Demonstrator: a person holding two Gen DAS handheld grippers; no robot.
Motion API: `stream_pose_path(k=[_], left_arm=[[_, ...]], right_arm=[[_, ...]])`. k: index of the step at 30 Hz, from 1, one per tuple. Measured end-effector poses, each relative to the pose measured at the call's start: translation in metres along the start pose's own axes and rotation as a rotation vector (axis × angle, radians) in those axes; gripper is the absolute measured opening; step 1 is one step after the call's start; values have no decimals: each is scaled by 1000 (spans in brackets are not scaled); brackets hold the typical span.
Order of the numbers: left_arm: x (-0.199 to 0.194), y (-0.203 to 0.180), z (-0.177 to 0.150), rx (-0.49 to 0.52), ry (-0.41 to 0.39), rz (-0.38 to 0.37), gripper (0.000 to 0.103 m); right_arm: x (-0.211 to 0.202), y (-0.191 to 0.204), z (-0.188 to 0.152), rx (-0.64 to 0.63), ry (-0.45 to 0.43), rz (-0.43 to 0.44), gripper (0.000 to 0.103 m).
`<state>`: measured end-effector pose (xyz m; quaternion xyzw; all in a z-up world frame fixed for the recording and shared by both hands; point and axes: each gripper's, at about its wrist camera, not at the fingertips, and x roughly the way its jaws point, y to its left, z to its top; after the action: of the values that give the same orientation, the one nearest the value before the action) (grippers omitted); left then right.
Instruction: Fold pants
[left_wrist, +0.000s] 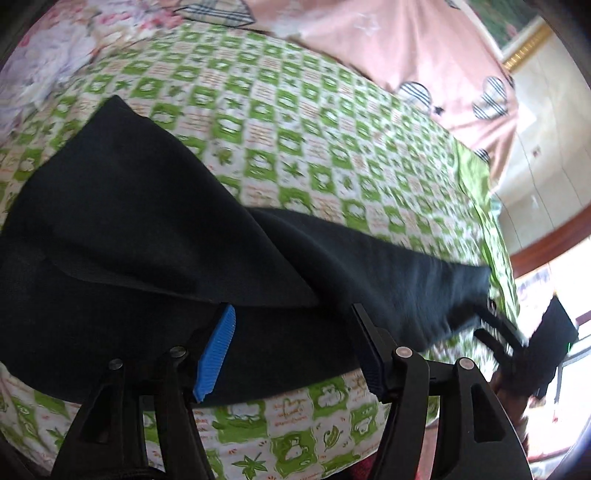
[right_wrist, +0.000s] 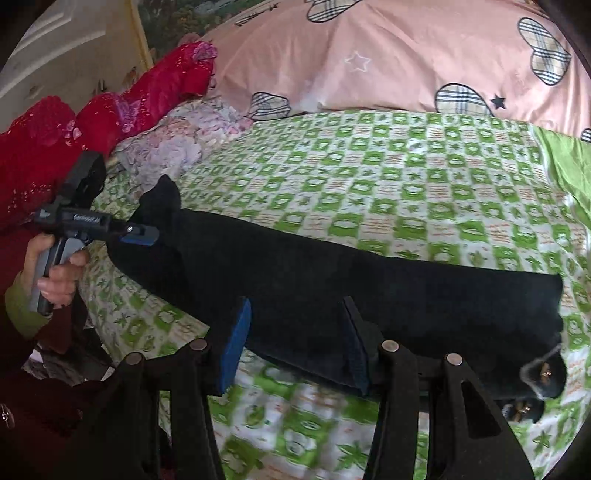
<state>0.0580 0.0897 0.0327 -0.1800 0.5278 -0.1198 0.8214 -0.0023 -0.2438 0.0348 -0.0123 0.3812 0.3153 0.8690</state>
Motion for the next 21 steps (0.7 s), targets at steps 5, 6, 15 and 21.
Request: stream_pose_path(k=[5,6,15,21], left_arm=[[0,13,46,-115,24,108,68],[1,13,51,-121,26,131,68],[33,24,86,-140,74,337,54],[33,29,85,-67,56,345,16]], right_arm=[[29,51,17,-85,8,123,51],[36,62,20,-105,12,150,51],[114,131,40,-261,108,268,50],[144,130,51,-298,135,169,50]])
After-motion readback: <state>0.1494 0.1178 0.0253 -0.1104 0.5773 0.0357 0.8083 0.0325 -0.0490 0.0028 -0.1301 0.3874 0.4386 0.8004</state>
